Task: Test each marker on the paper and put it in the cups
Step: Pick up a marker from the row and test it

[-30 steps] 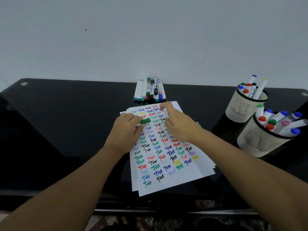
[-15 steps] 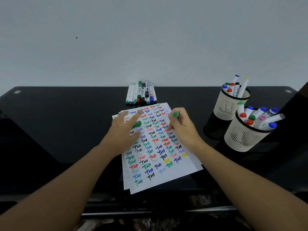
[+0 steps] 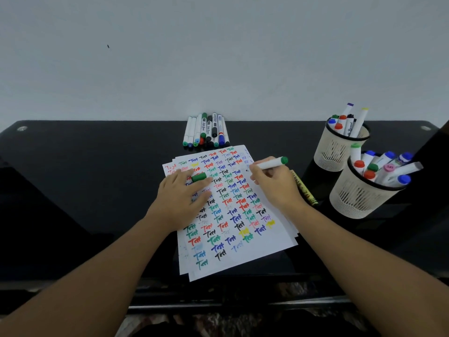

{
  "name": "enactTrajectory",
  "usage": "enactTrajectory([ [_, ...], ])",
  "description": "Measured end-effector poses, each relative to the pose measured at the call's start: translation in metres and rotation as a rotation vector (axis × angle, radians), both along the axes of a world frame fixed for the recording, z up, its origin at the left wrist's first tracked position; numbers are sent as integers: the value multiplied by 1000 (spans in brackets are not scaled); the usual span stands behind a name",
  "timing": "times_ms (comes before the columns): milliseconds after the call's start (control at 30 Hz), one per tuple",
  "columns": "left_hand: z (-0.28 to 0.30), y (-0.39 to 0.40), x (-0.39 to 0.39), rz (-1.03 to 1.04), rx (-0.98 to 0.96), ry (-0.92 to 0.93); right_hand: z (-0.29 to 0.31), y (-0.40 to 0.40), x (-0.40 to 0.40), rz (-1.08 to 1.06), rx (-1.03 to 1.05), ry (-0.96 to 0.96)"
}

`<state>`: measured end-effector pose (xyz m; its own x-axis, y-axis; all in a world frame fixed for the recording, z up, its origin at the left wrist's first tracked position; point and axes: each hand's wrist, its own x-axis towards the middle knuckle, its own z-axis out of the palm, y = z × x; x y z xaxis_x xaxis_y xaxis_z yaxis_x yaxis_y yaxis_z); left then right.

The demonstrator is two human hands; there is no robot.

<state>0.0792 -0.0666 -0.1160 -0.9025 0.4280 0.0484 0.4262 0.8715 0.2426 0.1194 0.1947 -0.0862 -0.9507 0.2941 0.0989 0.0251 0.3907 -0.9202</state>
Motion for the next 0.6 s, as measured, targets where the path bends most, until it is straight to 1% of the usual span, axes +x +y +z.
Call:
enactTrajectory([
  [100,1,1,1,8,11,-19,-1,3,-4,-22,28,-42],
  [267,2,0,-1,16,45,-18,-1,9,-17,0,68,46],
  [367,1,0,-1,15,50,-10,-2,10,-27,14,47,17],
  [467,-2,-1,-3,16,44,3,-5,5,-33,-17,-3,-7],
  [600,-3,0,-3,27,53,8,-11,3,-36,10,40,-30],
])
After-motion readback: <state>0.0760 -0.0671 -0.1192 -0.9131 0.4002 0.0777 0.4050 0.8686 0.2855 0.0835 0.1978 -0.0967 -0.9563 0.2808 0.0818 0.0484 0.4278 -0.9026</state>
